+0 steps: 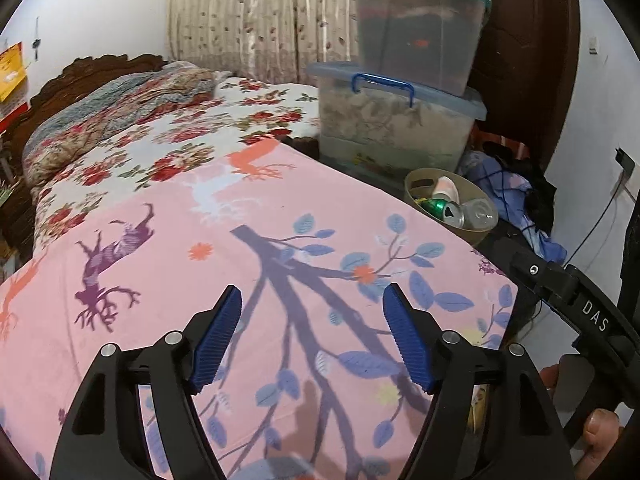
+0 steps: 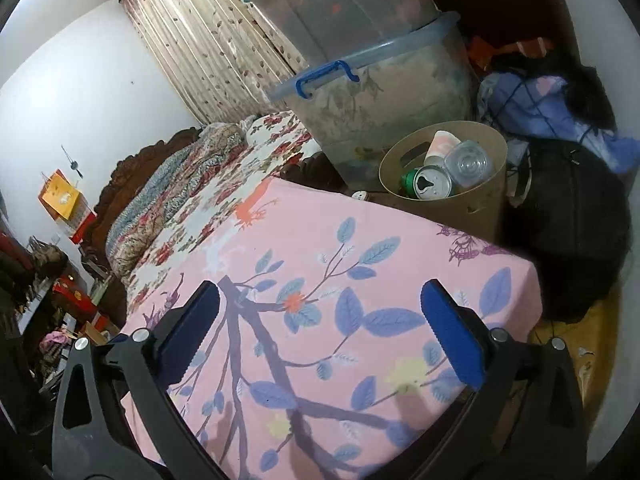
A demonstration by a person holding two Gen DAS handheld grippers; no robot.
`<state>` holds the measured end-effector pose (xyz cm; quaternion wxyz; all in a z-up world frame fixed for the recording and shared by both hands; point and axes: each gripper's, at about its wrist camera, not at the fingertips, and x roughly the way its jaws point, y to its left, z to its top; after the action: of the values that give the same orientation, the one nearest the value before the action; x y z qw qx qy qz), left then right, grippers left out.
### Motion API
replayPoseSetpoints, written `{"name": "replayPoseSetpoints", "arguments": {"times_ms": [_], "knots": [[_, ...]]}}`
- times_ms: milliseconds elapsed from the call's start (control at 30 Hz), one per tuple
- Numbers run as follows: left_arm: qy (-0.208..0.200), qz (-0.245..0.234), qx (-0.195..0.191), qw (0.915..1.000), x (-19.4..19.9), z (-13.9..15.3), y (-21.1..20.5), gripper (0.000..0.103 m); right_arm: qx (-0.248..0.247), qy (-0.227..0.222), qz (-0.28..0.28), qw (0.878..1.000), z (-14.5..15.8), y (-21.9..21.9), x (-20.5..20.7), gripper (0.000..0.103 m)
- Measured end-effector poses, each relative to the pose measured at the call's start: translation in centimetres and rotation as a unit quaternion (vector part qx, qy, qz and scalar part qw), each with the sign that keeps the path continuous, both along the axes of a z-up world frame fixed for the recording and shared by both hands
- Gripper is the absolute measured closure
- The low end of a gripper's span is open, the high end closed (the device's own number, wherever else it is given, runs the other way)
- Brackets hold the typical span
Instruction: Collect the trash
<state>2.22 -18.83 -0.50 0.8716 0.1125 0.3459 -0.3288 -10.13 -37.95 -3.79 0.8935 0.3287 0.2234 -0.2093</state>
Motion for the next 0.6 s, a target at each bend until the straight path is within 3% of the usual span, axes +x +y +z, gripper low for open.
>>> {"name": "replayPoseSetpoints", "arguments": {"times_ms": [333, 600], "knots": [[-0.026, 0.024, 0.0, 0.9994, -1.0, 1.3, 1.3, 0.009, -0.018, -0.007, 0.001, 1.0, 1.4, 1.5, -0.9, 0.003], [-0.026, 0.035, 0.009, 0.999, -1.3, 1.8, 1.0, 0.008, -0.016, -0.01, -0.011, 1.0, 1.6, 0.7, -1.9, 0.003]]}}
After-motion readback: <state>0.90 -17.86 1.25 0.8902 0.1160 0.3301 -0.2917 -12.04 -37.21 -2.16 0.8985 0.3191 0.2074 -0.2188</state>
